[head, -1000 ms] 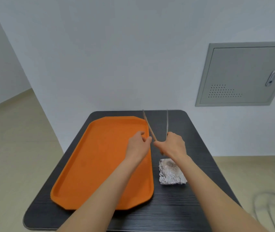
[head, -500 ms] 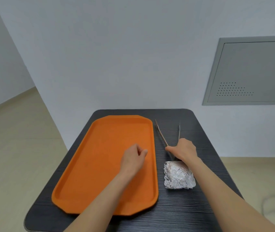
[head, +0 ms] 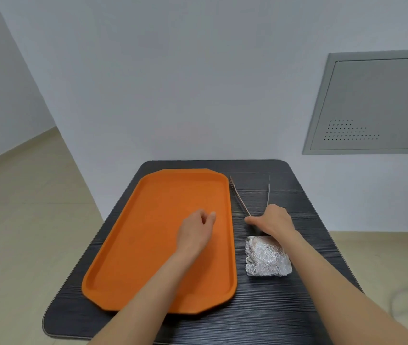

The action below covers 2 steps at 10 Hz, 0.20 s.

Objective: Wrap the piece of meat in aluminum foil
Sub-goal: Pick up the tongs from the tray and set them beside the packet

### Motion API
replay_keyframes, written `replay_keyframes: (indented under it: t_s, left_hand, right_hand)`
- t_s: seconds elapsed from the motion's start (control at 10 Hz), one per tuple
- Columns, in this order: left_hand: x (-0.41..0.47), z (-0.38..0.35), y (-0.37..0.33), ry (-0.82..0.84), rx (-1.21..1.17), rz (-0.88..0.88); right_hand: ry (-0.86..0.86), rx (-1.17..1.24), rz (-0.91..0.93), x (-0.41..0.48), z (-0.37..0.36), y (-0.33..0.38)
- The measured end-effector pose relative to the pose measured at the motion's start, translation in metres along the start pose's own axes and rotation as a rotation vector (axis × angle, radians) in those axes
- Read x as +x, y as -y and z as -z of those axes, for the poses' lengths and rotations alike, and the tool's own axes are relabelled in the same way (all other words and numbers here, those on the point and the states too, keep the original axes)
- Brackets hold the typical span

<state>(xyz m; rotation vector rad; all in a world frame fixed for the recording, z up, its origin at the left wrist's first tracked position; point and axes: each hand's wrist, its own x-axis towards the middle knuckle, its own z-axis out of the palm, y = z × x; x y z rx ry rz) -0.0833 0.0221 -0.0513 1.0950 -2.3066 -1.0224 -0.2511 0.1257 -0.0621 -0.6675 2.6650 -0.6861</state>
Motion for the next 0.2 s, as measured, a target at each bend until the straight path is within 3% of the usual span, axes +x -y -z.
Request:
replay_keyframes:
  t_s: [0.2]
  left_hand:
    - [-0.0002,0.0111,-0.0041,-0.046,-0.045,-0.009]
  right_hand:
    - [-0.045,0.054,0.031,-0.0043,0.0116,-0.0009]
